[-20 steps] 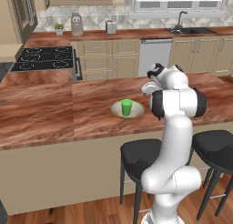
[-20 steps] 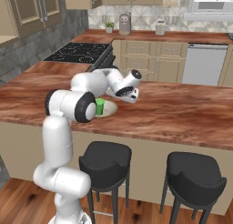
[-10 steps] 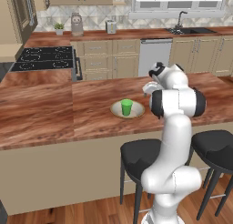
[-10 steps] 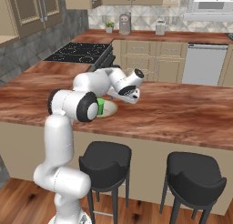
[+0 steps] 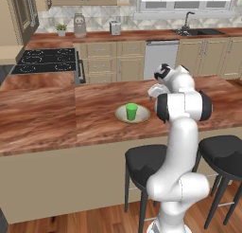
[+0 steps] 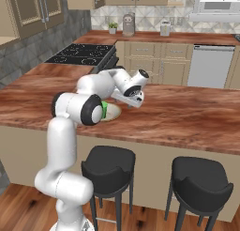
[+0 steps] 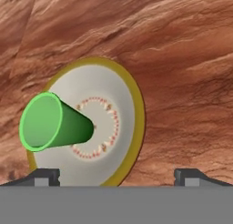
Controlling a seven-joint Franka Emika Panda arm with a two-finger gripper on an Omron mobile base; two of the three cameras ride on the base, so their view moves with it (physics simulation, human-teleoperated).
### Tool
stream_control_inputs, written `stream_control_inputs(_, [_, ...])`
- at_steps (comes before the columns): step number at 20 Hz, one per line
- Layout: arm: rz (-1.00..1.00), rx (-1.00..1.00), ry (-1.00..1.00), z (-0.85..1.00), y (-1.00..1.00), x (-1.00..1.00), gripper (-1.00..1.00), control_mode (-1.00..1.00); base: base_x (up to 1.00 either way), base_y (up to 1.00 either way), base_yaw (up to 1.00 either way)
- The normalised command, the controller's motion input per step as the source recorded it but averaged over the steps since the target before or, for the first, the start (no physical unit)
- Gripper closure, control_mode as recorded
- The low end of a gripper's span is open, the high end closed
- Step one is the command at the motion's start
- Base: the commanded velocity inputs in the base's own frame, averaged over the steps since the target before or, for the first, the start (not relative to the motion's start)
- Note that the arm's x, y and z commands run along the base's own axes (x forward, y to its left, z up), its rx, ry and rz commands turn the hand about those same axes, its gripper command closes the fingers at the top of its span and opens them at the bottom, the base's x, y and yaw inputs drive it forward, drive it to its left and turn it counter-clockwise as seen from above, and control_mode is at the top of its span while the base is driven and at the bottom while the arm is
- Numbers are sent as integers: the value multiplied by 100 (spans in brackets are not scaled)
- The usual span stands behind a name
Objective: Place the cup inside the bowl on the dining table and move the bowl to any counter.
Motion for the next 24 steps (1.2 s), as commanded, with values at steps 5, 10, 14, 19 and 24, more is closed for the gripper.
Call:
stream_control_inputs(5, [0, 2, 4, -4, 0, 5, -100, -100, 0, 0, 0])
stream_control_inputs(10, [0, 0, 1, -20, 0, 11, -100, -100, 0, 0, 0])
stream_control_inputs(14, [0, 1, 0, -26, 0, 16, -100, -100, 0, 0, 0])
stream_control_inputs(19, [0, 2, 0, -19, 0, 21, -100, -100, 0, 0, 0])
stream_control_inputs(24, [0, 0, 0, -9, 0, 36, -100, -100, 0, 0, 0])
